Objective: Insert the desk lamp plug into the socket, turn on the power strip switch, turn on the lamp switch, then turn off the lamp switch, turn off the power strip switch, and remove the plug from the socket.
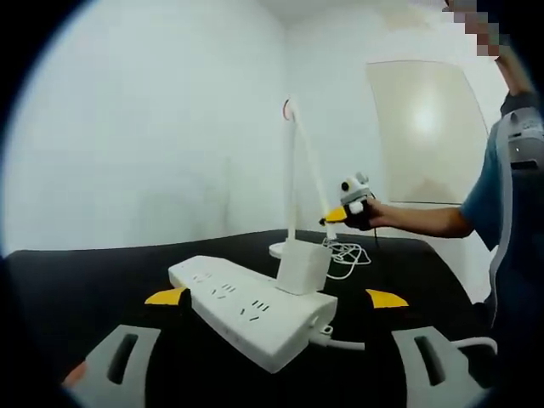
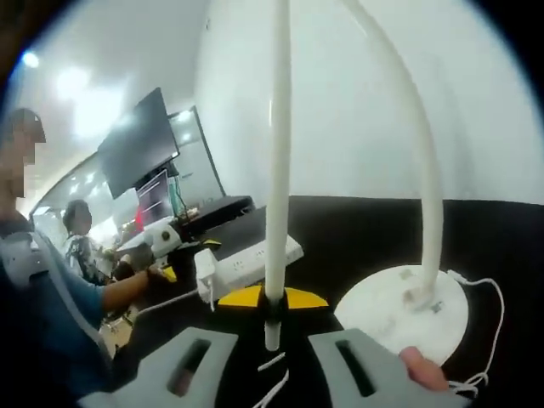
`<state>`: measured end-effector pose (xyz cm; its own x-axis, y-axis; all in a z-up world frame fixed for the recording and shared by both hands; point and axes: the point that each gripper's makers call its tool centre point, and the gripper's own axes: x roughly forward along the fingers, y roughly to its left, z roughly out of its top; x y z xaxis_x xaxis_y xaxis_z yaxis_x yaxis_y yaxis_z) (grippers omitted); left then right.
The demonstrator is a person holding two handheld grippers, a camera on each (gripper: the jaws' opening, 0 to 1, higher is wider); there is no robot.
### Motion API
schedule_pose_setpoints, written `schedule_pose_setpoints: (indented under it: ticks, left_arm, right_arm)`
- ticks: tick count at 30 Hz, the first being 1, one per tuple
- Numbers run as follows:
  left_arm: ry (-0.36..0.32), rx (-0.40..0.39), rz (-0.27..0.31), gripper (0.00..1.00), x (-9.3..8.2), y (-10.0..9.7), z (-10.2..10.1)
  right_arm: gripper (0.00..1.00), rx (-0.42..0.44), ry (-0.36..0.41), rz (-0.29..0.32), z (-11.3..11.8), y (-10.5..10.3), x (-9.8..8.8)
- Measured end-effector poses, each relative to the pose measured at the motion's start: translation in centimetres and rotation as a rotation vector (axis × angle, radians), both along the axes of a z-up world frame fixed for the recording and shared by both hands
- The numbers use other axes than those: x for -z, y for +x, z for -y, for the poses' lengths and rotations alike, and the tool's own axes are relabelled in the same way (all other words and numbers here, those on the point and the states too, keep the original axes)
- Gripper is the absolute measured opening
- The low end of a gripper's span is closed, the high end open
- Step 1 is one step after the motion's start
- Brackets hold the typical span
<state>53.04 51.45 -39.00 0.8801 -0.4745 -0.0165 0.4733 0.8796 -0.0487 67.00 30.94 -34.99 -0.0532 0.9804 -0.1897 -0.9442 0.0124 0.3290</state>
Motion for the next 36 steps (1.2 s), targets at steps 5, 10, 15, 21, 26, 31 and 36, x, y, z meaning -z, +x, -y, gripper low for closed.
schedule_pose_setpoints:
  ticks: [5, 10, 15, 21, 26, 31, 36]
  left_arm:
    - [-0.010, -0.001, -0.002, 0.78, -0.2, -0.1, 0.3]
    - [-0.018, -0.002, -0.005, 0.78, -0.2, -0.1, 0.3]
    - [-0.022, -0.001, -0.008, 0.78, -0.3, -0.2, 0.3]
    - [-0.028, 0.001, -0.008, 0.77, -0.4, -0.3, 0.4]
    - [-0.033, 0.002, -0.008, 0.76, -0.4, -0.3, 0.3]
    - [-0.032, 0.003, -0.009, 0.76, -0.7, -0.7, 1.5]
    - [-0.038, 0.005, -0.007, 0.76, -0.9, -0.8, 1.5]
  right_arm:
    - [0.10, -0.005, 0.006, -0.018, 0.0, -1.1, -0.7]
    - [0.10, -0.018, -0.001, -0.039, 0.0, -2.6, -1.5]
    - [0.11, -0.020, -0.007, -0.048, 0.0, -4.3, -2.4]
    - [0.11, -0.023, 0.014, -0.129, 0.1, -6.1, -3.7]
    - [0.10, -0.034, 0.045, -0.220, 0.1, -7.6, -5.2]
    - [0.10, -0.056, 0.067, -0.288, 0.2, -9.1, -6.8]
    - [0.11, -0.071, 0.072, -0.310, 0.2, -10.6, -8.5]
